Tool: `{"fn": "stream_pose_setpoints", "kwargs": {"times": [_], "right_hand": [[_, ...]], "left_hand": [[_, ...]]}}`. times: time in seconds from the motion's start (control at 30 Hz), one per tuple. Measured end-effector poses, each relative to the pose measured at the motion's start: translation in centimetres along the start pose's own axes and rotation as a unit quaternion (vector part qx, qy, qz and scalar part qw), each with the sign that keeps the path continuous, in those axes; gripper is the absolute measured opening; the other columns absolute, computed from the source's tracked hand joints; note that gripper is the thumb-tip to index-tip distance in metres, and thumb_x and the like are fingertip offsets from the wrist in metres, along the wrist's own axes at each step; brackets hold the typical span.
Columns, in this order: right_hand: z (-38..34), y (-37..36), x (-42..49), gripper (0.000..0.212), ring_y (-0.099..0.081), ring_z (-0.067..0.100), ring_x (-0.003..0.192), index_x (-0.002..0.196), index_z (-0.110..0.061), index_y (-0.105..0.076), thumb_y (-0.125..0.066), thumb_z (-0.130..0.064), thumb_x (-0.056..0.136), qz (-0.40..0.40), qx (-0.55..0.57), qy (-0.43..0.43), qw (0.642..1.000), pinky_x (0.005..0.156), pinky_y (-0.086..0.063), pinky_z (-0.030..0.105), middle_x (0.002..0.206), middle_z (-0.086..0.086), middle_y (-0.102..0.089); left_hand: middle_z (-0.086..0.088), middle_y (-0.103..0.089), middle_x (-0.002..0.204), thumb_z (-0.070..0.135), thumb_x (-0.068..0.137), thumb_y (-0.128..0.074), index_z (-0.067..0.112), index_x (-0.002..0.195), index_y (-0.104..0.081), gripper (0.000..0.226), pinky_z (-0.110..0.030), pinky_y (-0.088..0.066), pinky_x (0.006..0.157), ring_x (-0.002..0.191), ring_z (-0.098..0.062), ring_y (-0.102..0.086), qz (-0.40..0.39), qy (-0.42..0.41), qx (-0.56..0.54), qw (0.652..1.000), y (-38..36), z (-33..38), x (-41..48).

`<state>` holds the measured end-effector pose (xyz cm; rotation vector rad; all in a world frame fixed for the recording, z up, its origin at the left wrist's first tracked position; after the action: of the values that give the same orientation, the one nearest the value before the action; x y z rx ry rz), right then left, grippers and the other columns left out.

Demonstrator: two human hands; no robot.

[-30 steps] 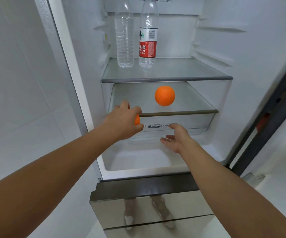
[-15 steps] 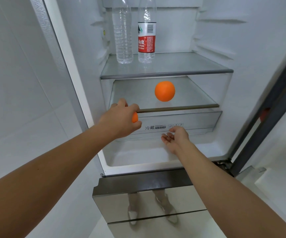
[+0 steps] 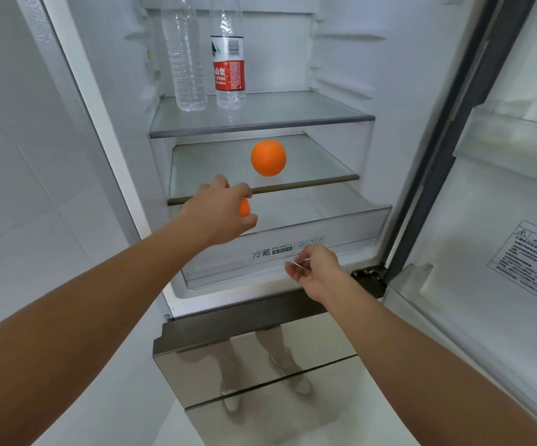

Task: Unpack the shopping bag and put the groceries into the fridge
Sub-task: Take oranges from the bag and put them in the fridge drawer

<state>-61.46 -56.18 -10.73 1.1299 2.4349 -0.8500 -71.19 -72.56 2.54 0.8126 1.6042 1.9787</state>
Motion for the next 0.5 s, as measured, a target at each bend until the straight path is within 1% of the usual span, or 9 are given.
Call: {"fn": "stream_pose_setpoints", "kwargs": {"times": [0.13, 0.27, 0.33, 0.37, 0.43, 0.5], "right_hand": [[0.5, 1.0, -1.9, 0.015, -0.060, 0.034, 0.085, 0.094, 0.001, -0.054, -0.044, 0.009, 0.087, 0.002, -0.002, -0.013, 1.000, 0.088, -0.060, 0.043, 0.103, 0.022, -0.051], [0.8, 1.9, -3.5, 0.015, -0.059, 0.035, 0.086, 0.093, 0.001, -0.054, -0.046, 0.010, 0.086, -0.002, 0.004, -0.017, 1.000, 0.086, -0.060, 0.041, 0.103, 0.021, -0.050], [0.8, 2.4, -4.2, 0.012, -0.061, 0.036, 0.088, 0.095, 0.000, -0.055, -0.047, 0.008, 0.089, -0.006, -0.012, -0.020, 1.000, 0.085, -0.061, 0.042, 0.103, 0.021, -0.051], [0.8, 2.7, -4.5, 0.010, -0.063, 0.037, 0.088, 0.100, 0.000, -0.055, -0.049, 0.003, 0.092, -0.009, -0.041, -0.024, 0.999, 0.083, -0.061, 0.043, 0.103, 0.021, -0.053], [0.7, 3.5, -5.0, 0.019, -0.069, 0.039, 0.086, 0.113, -0.003, -0.056, -0.053, -0.013, 0.097, -0.014, -0.151, -0.033, 0.988, 0.078, -0.062, 0.046, 0.103, 0.020, -0.062], [0.3, 4.2, -5.5, 0.029, -0.074, 0.035, 0.080, 0.120, -0.007, -0.055, -0.057, -0.024, 0.097, -0.021, -0.299, -0.025, 0.954, 0.071, -0.063, 0.044, 0.102, 0.018, -0.069]], "left_hand": [[-0.012, -0.044, 0.130, 0.051, 0.091, -0.059, 0.029, 0.139, -0.047, 0.054, -0.047, -0.049, 0.095, 0.113, -0.034, -0.050, -0.009, -0.016, -0.002, 1.000, -0.3, 1.1, -0.2], [-0.011, -0.045, 0.129, 0.053, 0.091, -0.059, 0.030, 0.139, -0.046, 0.054, -0.049, -0.050, 0.095, 0.112, -0.033, -0.050, -0.020, -0.028, 0.004, 0.999, -0.7, 2.0, 0.0], [-0.010, -0.047, 0.126, 0.053, 0.090, -0.059, 0.030, 0.136, -0.048, 0.052, -0.049, -0.051, 0.093, 0.109, -0.032, -0.050, -0.022, -0.033, 0.006, 0.999, -0.7, 2.3, 0.2], [-0.010, -0.047, 0.123, 0.053, 0.090, -0.059, 0.030, 0.133, -0.049, 0.050, -0.048, -0.051, 0.091, 0.106, -0.031, -0.050, -0.022, -0.037, 0.008, 0.999, -0.7, 2.4, 0.3], [-0.009, -0.048, 0.117, 0.053, 0.090, -0.059, 0.029, 0.128, -0.051, 0.045, -0.044, -0.050, 0.087, 0.100, -0.028, -0.050, -0.023, -0.043, 0.011, 0.999, -0.6, 2.5, 0.5], [-0.009, -0.049, 0.115, 0.052, 0.091, -0.059, 0.028, 0.126, -0.051, 0.044, -0.041, -0.049, 0.084, 0.097, -0.027, -0.049, -0.030, -0.044, 0.012, 0.998, -0.5, 2.6, 0.7]]}}
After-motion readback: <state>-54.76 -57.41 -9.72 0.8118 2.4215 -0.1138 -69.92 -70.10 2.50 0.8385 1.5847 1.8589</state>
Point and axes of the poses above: each hand's wrist, its own x-axis towards the middle knuckle, its own y-axis out of the back of the hand, z = x × y, the point moved 1 cm from there along x, towards the middle knuckle
